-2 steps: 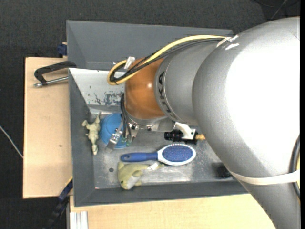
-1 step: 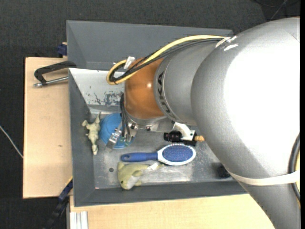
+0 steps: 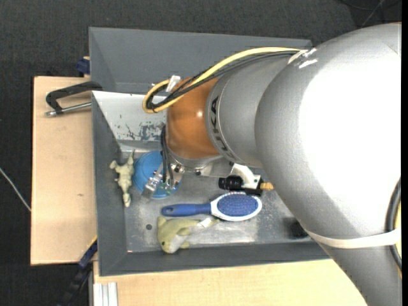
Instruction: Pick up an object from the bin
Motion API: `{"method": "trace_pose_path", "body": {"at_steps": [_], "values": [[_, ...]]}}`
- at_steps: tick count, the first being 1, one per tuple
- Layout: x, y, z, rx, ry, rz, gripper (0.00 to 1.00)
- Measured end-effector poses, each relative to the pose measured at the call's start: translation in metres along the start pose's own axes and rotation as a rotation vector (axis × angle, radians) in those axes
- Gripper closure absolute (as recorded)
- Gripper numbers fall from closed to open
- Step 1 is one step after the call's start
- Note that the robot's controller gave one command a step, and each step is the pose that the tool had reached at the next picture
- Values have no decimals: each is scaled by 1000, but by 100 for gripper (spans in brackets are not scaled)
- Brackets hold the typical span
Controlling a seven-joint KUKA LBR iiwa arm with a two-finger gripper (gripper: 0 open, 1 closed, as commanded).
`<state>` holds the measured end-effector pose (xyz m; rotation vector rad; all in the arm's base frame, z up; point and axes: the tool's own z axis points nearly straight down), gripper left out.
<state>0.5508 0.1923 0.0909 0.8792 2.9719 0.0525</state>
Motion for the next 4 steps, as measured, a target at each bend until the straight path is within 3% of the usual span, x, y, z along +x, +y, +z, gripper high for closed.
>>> {"method": "trace_pose_path", "body": {"at_steps": [1,2,3,4], "values": [[-1,-1,0,0,-2,-2,0],[17,6,-2,9,-5,136,0],[17,6,-4,8,-3,138,100],[24,8,-2,14,15,133,0]]}}
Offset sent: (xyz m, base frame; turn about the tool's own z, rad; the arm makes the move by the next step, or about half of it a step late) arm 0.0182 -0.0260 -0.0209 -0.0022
